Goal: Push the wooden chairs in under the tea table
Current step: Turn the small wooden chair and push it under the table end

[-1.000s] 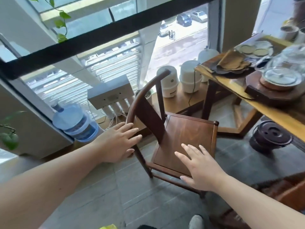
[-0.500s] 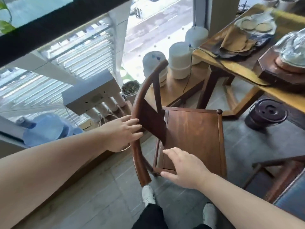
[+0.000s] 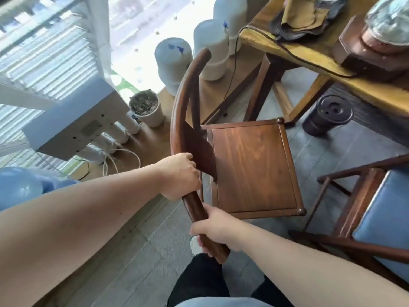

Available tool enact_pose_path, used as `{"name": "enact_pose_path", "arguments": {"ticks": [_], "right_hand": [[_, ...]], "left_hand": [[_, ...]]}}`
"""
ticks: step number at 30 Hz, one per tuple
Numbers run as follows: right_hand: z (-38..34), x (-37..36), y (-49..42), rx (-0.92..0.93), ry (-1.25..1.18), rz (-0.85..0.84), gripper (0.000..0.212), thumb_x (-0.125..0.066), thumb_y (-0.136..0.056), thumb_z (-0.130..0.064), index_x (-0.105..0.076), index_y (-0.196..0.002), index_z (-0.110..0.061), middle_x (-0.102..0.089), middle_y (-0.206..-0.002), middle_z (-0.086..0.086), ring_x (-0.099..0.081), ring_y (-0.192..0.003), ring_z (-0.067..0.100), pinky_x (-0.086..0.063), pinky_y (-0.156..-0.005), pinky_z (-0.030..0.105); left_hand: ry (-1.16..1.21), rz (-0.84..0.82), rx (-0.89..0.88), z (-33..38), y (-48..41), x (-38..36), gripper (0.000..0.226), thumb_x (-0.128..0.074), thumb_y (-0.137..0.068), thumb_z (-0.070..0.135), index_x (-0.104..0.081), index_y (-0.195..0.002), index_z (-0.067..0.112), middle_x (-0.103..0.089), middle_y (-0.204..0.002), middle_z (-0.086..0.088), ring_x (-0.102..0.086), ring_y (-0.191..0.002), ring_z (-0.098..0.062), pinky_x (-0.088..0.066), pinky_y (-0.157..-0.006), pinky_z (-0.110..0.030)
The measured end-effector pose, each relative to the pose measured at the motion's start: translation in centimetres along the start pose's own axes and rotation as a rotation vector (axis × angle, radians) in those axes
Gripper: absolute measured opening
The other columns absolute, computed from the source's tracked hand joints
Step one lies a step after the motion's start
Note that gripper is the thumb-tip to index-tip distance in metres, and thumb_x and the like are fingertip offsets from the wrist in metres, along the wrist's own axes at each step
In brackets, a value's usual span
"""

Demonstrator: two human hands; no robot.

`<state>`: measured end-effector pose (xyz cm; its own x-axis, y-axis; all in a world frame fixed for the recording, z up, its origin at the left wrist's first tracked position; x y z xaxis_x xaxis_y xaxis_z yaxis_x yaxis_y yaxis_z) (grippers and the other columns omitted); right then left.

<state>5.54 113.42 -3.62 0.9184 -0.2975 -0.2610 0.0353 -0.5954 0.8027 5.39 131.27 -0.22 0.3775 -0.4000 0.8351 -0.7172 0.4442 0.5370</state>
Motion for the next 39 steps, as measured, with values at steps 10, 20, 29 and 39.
{"name": "enact_pose_path", "arguments": {"ticks": [10,20,29,39], "right_hand": [[4.7,5.3,7.8,-0.150,0.216,0.045,0.044,-0.057,-0.070,-0.010,-0.048,-0.112,-0.021,-0.058,-0.062,0.013,-0.051,-0.048,0.024,-0.047,-0.050,0.035],[11.9,13.6,16.5,-0.201,0.426,0.055,0.037,-0.060,-0.071,-0.007,-0.053,-0.106,-0.016,-0.058,-0.067,0.015,-0.054,-0.048,0.022,-0.046,-0.046,0.032],[14.2,14.6,17.8,-0.208,0.491,0.098,0.046,-0.065,-0.069,-0.012,-0.057,-0.113,-0.023,-0.068,-0.071,0.016,-0.060,-0.053,0.022,-0.050,-0.051,0.033],[11.7,8.7,14.6,-0.180,0.863,0.660,0.019,-0.059,-0.070,-0.043,-0.048,-0.079,-0.031,-0.052,-0.077,-0.010,-0.057,-0.081,0.018,-0.045,-0.065,0.032]], "left_hand": [[0.174,0.076,-0.033,7.4,-4.1,4.5,0.007,-0.053,-0.074,0.017,-0.052,-0.081,0.016,-0.057,-0.072,0.000,-0.057,-0.070,-0.026,-0.035,-0.063,-0.032],[0.226,0.087,-0.027,16.8,-12.1,9.8,0.015,-0.054,-0.079,0.021,-0.045,-0.089,0.015,-0.052,-0.068,0.001,-0.050,-0.059,-0.025,-0.037,-0.055,-0.032],[0.251,0.101,-0.110,18.6,-13.6,10.1,0.036,-0.054,-0.084,0.036,-0.043,-0.113,0.019,-0.060,-0.104,-0.003,-0.055,-0.097,-0.028,-0.037,-0.068,-0.036],[0.015,0.216,-0.128,0.9,-9.5,5.4,0.080,-0.060,-0.065,0.069,-0.047,-0.130,0.024,-0.058,-0.125,-0.003,-0.050,-0.117,-0.025,-0.041,-0.101,-0.043]]}}
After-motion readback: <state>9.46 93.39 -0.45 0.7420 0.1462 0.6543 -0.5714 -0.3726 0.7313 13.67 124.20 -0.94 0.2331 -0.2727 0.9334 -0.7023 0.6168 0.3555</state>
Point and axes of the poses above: each hand's wrist, its own y-axis away from the middle knuckle, its own x-axis out of the back of the hand, z = x × y, the point moved 1 cm from there along -y, towards the middle knuckle
